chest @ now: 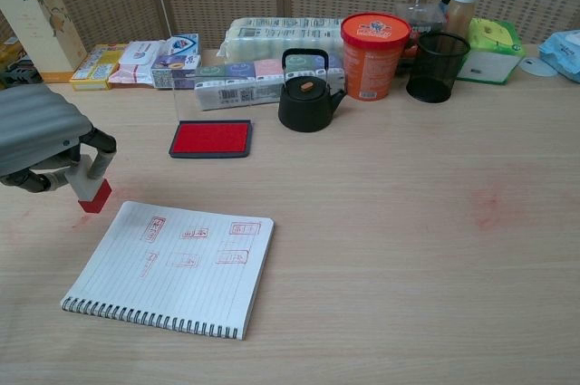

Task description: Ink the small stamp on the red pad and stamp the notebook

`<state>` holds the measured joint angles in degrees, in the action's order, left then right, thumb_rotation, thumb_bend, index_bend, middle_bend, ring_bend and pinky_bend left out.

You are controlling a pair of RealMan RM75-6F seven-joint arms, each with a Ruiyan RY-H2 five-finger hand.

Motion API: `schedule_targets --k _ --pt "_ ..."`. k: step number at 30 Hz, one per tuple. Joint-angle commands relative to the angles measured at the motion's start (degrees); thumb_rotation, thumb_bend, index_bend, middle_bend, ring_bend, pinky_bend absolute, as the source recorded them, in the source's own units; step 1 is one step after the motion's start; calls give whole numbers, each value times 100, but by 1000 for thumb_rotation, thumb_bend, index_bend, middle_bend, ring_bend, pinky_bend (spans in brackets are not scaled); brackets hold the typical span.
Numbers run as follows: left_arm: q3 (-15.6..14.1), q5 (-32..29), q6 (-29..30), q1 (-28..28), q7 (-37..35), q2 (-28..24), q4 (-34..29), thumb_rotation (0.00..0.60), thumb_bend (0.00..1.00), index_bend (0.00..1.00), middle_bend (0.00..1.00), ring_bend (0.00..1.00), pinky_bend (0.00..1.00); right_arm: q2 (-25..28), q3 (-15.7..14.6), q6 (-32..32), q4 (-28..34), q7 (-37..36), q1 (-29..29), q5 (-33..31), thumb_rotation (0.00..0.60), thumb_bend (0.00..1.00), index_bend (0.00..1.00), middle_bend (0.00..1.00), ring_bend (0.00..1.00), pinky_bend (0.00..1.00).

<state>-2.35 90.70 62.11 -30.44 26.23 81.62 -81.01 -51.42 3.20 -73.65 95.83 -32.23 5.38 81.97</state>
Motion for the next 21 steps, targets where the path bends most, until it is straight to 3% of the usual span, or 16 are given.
schedule_targets --k 1,21 --pt "-30 -25 -71 -7 11 76 110 600 410 673 1000 1000 1000 -2 -2 3 4 11 3 2 600 126 0 0 0 0" --pt "-14 -66 -252 -118 90 438 361 600 410 674 1000 1000 1000 6 4 -1 -13 -36 -1 -22 600 127 0 0 0 0"
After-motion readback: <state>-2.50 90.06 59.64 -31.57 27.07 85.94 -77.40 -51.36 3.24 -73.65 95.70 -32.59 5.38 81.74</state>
